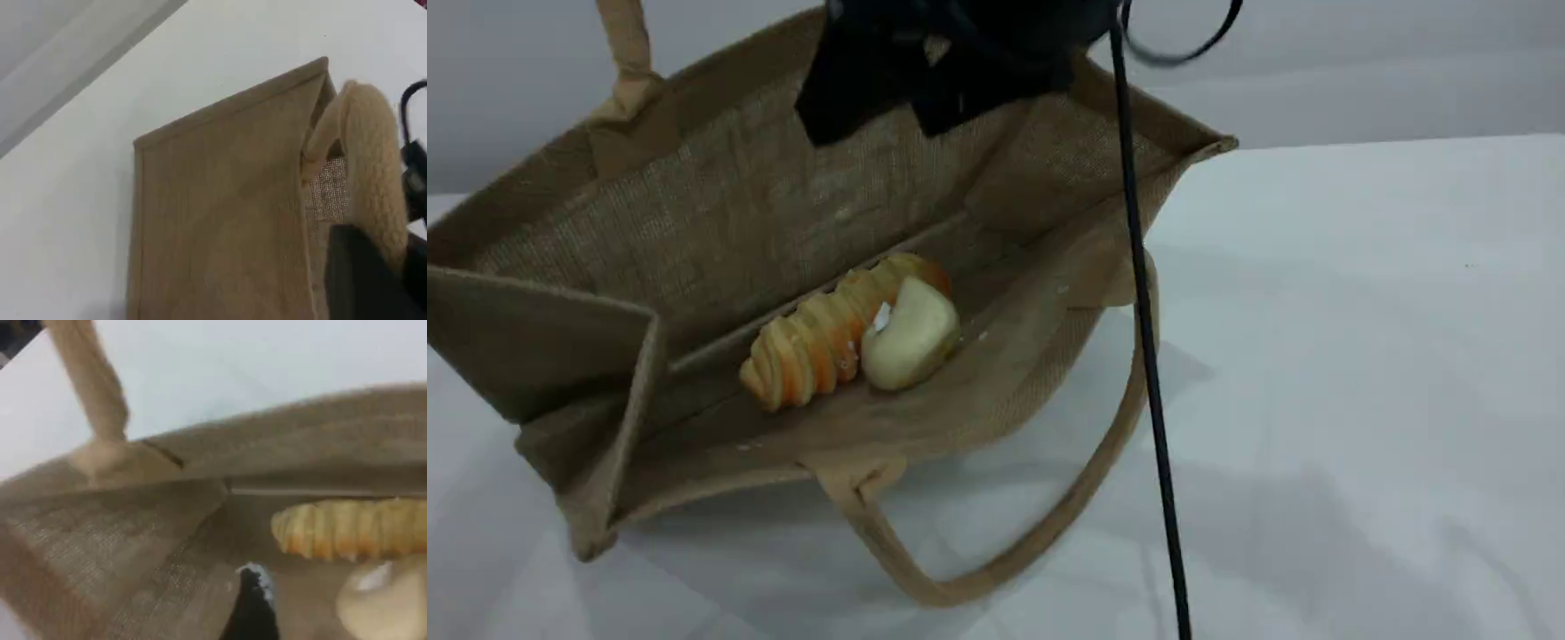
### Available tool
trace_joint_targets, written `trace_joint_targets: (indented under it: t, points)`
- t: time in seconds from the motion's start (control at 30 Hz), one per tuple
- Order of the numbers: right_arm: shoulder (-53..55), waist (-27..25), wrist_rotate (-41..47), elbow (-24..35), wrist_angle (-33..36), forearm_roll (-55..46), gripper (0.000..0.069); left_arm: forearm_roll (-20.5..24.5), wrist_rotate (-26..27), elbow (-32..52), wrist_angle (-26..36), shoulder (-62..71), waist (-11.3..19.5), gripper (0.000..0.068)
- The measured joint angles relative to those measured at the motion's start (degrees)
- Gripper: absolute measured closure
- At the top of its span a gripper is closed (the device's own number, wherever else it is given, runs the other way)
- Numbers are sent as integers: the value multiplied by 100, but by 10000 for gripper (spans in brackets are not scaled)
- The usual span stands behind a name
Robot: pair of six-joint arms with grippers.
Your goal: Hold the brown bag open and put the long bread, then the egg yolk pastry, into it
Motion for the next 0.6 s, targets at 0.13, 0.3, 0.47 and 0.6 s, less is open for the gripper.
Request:
trace_joint_targets:
  t: [0.13,0.3,0.47,0.6]
  points:
    - [-461,-175,235,0,101,-408,148,38,32,0,6,-114,51,590]
    - [-1054,-570,602,0,373,-892,153,33,50,-25,-110,-270,412,590]
    - [-1222,-971,836,0,710,-1055,175,26,45,-116,-192,-384,637,590]
    - [-1211,-1006,848,0,965,-1136,199,-30,44,-129,-292,-404,637,590]
